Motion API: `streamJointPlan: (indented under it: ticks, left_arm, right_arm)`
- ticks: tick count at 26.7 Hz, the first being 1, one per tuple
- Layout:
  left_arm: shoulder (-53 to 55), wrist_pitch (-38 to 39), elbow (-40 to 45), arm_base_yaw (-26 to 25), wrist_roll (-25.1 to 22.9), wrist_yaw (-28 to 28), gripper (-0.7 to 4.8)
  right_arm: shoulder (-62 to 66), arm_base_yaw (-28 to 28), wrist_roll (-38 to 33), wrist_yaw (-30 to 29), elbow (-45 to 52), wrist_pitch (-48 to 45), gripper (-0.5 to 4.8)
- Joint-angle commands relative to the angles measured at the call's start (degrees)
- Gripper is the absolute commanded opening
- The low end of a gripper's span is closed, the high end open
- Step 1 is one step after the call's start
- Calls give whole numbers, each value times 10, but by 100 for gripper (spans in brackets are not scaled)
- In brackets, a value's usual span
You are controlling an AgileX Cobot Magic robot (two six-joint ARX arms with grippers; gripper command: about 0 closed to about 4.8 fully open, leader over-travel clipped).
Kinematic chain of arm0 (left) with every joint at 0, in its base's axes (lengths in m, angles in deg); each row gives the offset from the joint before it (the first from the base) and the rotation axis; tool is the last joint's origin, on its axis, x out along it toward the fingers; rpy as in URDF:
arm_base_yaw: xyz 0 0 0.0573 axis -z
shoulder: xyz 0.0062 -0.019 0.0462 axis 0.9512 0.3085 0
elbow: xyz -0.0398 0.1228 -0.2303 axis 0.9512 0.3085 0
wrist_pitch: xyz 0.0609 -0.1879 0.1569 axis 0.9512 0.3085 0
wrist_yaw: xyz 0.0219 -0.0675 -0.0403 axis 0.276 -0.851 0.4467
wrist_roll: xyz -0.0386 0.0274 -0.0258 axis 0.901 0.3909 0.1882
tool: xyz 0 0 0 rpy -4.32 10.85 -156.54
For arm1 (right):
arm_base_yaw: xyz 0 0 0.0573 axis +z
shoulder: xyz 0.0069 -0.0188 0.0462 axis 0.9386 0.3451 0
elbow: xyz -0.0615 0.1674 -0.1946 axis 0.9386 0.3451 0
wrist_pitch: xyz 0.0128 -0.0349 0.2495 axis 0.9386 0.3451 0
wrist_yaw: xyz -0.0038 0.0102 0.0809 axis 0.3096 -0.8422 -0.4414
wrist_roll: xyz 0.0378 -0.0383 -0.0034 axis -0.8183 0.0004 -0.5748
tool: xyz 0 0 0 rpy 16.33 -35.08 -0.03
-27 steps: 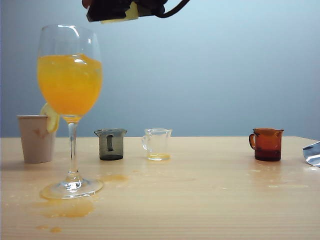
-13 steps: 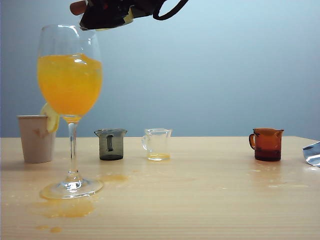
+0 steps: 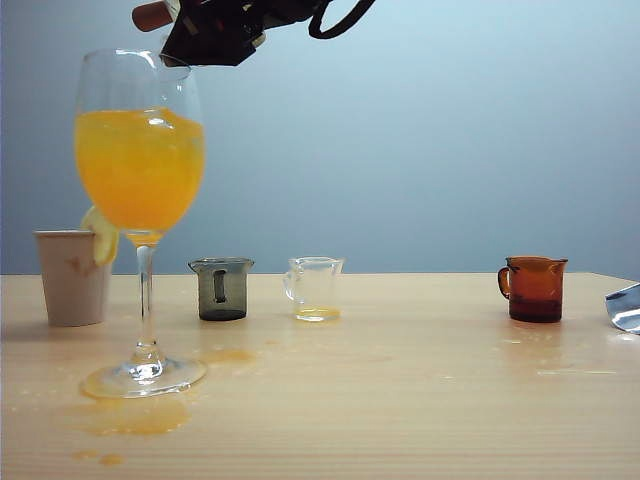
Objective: Pick up the third measuring cup from the left, pour the pineapple juice inside into the goblet, and finally put the measuring cup back in its original place.
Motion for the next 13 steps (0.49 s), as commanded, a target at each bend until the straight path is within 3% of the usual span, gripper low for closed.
streamJointPlan:
  ticks: [1,13]
  left_arm:
    - [-1,-5,-2,0,0,1,-3]
    - [-1,-5,-2,0,0,1,-3]
  right_arm:
    - [-4,7,31,10,-5,-17,139]
    - [-4,13,87,14,-5,-18,139]
